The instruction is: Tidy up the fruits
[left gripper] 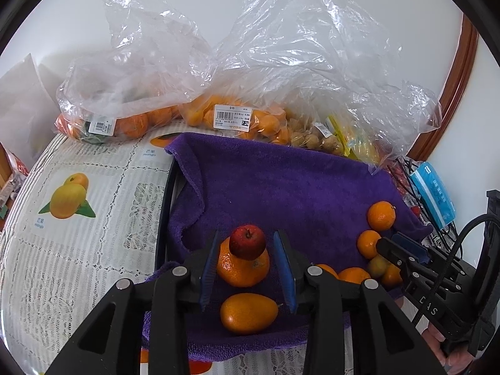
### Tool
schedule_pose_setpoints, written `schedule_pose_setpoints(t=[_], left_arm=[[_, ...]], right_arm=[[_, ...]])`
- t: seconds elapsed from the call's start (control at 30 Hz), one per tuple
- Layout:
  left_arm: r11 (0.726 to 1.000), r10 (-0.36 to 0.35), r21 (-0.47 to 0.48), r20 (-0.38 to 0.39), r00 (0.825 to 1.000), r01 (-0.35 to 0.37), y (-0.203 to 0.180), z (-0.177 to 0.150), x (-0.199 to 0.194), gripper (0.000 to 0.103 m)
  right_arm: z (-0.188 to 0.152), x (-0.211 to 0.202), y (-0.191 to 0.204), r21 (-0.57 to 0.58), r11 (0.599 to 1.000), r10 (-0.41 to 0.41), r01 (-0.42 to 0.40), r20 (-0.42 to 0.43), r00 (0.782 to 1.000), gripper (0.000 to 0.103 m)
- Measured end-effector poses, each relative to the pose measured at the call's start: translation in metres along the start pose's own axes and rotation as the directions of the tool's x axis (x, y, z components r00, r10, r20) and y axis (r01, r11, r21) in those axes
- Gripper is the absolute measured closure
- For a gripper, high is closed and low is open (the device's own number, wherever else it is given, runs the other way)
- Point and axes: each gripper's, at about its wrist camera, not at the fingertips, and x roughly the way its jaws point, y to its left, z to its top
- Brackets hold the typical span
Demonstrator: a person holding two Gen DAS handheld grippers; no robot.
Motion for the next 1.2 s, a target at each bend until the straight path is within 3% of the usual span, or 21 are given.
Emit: schedule_pose_setpoints(t=[0.07, 0.23, 0.73, 0.83, 0.9, 1.2], left_arm=[[1.0, -0.006, -0.003, 0.007, 1.0, 0.006, 0.0, 0.0, -0.003, 0.059], [1.0, -0.009, -0.008, 0.034, 0.999, 0.01, 0.0, 0.001, -0.014, 0.05], [1.0, 0.005, -0.006, 0.019, 1.0, -0.005, -0.006, -0.016, -0.038, 0.046], [1.0, 0.014, -0.002, 0.036, 0.999, -0.014, -0.011, -0.024, -0.059, 0.044], [1.0, 0.019, 0.003, 0.055, 0.998, -0.019, -0.016, -0.03, -0.078, 0.04], [0.998, 0.046, 0.028, 0.12, 0.992, -0.049, -0.036, -0.054, -0.151, 0.023]], right_arm=[[0.001, -0.002, -0.001, 0.007, 1.0, 0.004, -0.004, 0.005, 1.0, 0.067], [0.002, -0.01, 0.0, 0.015, 1.0, 0.008, -0.009, 0.029, 1.0, 0.06], [-0.006, -0.06, 0.003, 0.049, 0.999, -0.001, -0.003, 0.073, 0.997, 0.057], [-0.011, -0.083, -0.001, 0.07, 0.998, -0.009, 0.002, 0.098, 0.995, 0.056], [-0.016, -0.104, -0.003, 0.083, 0.996, -0.032, 0.022, 0.117, 0.993, 0.048], [-0.039, -0.179, -0.004, 0.121, 0.991, -0.075, 0.055, 0.169, 0.983, 0.035]])
